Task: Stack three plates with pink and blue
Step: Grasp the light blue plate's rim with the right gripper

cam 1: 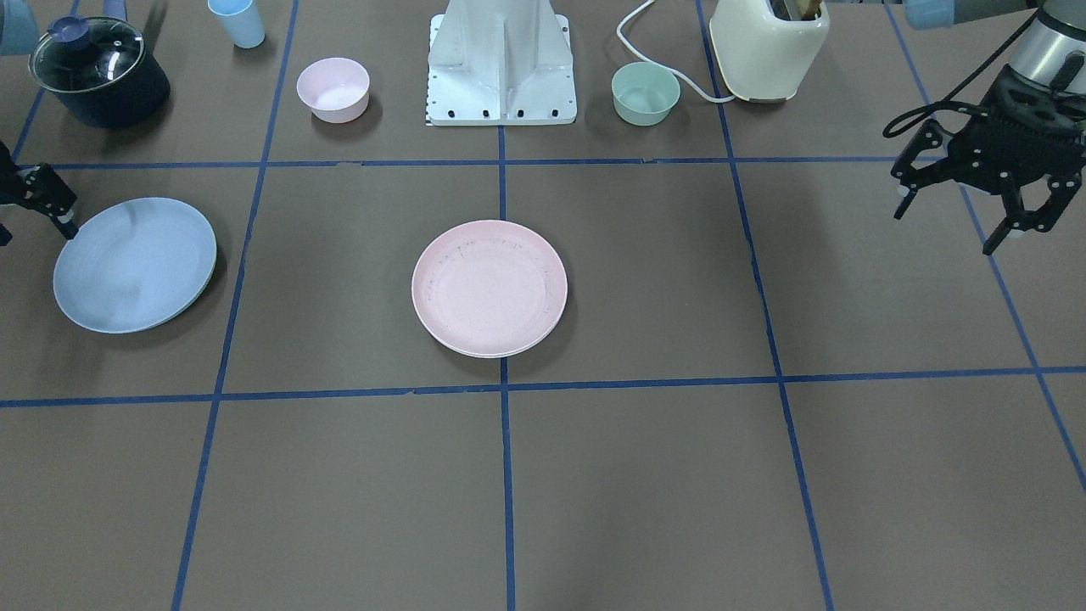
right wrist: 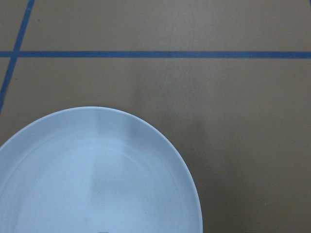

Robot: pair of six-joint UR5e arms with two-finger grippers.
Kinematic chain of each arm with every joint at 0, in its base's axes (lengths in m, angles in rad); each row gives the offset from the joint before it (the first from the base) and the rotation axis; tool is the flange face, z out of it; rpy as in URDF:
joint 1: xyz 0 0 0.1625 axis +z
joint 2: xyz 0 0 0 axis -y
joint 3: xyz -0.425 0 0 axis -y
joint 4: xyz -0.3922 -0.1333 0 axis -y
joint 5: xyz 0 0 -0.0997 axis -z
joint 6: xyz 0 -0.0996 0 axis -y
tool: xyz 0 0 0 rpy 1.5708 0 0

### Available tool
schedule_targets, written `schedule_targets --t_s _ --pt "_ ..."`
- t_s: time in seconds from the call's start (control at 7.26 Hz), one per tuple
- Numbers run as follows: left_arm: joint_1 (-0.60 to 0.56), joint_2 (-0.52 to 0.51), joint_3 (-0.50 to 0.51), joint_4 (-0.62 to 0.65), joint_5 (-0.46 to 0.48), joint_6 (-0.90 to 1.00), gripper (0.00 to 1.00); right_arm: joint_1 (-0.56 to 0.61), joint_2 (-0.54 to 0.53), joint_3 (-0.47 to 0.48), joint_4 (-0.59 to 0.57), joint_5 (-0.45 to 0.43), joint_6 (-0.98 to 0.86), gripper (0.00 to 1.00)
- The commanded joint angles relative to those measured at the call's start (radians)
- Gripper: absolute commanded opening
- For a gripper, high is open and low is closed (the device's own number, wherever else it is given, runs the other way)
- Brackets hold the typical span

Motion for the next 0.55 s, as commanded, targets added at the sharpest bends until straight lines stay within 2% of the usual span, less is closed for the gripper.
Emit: schedule_targets --t_s 0.0,0.41 --pt "-0.004 0.003 0.002 -0.001 -0.001 0.005 1.00 -0.089 -0.002 -0.076 0.090 -0.083 0.065 0.82" --pt "-0.003 0.003 0.010 -0.005 -0.001 0.002 1.00 -0.113 0.000 -0.110 0.107 -0.091 0.072 0.45"
